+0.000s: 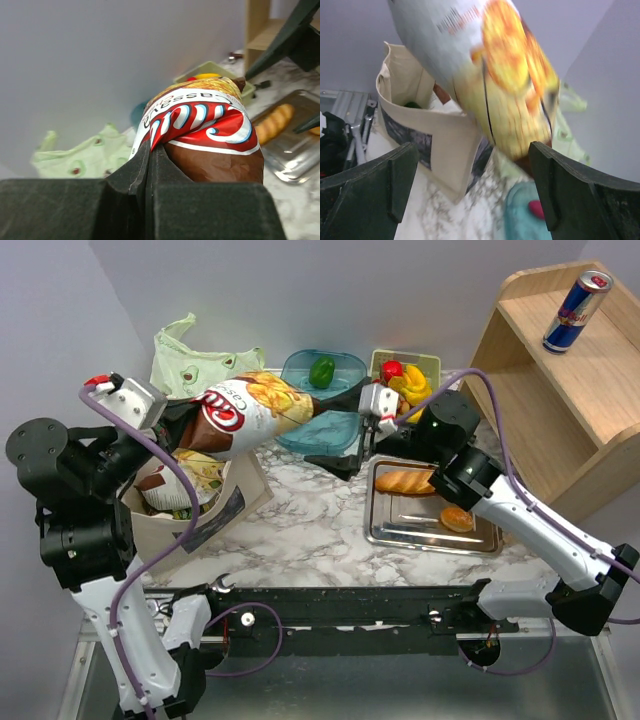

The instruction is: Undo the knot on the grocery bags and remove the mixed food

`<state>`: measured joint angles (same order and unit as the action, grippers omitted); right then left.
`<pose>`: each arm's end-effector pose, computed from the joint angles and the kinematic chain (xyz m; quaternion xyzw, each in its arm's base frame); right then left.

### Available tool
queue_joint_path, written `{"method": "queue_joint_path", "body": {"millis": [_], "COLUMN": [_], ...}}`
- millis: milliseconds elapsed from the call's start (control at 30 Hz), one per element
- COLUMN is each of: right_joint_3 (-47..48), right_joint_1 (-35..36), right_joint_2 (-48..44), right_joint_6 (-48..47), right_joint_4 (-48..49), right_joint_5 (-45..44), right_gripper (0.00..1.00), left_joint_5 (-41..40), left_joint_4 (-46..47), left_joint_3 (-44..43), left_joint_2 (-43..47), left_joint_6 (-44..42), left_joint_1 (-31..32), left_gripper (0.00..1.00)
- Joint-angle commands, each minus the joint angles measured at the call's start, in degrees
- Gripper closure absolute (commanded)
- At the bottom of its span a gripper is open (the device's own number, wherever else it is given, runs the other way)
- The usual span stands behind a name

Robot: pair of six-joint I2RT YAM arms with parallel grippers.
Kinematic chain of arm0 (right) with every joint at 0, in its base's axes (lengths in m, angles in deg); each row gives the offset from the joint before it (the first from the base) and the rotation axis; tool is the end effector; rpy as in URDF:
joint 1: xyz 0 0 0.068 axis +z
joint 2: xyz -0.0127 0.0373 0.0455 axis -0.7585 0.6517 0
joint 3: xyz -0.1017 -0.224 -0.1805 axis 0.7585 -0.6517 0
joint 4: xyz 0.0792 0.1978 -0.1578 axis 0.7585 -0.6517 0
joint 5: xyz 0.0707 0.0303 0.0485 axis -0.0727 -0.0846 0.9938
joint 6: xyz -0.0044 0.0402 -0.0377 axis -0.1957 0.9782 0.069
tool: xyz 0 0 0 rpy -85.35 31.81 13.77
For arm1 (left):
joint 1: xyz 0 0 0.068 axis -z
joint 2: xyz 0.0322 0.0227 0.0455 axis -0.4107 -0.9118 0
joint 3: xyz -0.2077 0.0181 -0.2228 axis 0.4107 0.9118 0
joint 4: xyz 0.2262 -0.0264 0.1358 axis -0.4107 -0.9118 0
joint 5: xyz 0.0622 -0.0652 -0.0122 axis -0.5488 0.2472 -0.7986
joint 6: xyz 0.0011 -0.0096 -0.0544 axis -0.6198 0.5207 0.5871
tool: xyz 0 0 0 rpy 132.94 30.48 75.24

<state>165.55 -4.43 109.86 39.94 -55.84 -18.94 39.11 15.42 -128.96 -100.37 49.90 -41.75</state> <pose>0.1835 0.2118 0.4860 -0.4948 0.4577 0.3772 0.6352 0.0646 -0.0106 0.5822 0.2915 0.6143 -0.1166 0.7239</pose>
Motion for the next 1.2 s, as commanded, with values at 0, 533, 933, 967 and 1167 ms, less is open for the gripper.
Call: {"method": "queue_joint_path", "body": {"millis": [0,533,933,967,1167], "right_joint_3": [4.09,5.58,-0.90,-1.77,-3.28], "right_joint_1": [5.87,22.76,23.54,23.57,23.53], "right_joint_2": [1.00,8.45,5.19,4.27,0.55], "right_joint_6": [-19.61,-41.55,-44.58,-44.47,-41.64], "right_joint_4": [-0.23,3.82,9.23,9.43,4.85], "right_joint_5": [-3.63,-30.03,-27.80,-27.64,-28.24], "right_gripper": [0.00,0.00,0.63,0.74,0.99], "left_joint_5": [6.61,2.87,3.67,3.28,1.64], "left_joint_4": [6.84,2.00,-4.80,-6.57,-19.84], "left_joint_3": [4.44,8.54,5.44,4.34,-5.46], "left_joint_2": [-0.36,-1.58,-4.59,-5.02,-7.56], "left_joint_6": [11.69,9.55,4.11,2.27,-9.20], "left_joint_1": [5.60,21.67,24.46,24.44,24.20], "left_gripper": [1.00,1.00,1.00,1.00,0.21]}}
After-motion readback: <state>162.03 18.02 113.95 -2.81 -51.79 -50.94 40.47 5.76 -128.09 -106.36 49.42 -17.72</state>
